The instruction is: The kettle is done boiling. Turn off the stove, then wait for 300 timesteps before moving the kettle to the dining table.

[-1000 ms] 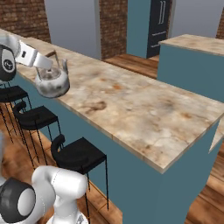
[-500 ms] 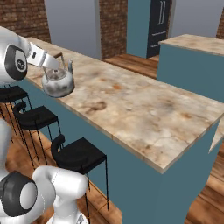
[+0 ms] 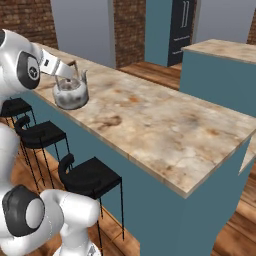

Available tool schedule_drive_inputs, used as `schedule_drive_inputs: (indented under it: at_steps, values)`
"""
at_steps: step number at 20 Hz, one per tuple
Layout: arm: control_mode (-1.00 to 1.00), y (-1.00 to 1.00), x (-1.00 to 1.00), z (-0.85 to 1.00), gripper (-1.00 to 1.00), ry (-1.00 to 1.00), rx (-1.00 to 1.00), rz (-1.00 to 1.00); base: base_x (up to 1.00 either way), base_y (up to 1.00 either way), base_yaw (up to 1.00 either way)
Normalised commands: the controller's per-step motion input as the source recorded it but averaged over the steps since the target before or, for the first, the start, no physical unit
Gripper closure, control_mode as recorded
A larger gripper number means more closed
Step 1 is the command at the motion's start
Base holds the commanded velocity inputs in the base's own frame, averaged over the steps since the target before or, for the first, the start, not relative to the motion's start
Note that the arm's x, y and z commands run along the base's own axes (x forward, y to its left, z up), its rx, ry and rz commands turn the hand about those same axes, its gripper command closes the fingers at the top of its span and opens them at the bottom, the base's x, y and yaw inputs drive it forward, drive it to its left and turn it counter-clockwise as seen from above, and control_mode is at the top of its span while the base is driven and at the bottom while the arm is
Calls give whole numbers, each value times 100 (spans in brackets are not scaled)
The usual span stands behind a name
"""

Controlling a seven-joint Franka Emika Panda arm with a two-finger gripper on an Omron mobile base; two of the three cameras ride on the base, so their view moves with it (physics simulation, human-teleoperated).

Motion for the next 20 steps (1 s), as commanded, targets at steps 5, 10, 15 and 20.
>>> schedule_drive_inputs:
  at_steps: [5,10,15,20]
  values:
    - [-100,0,20,-6,100,0,0,0,0,0,0]
    - [-100,0,19,-6,100,1,0,0,0,0,0]
    - [-100,0,17,-8,100,0,0,0,0,0,0]
    - [-100,0,17,-10,100,0,0,0,0,0,0]
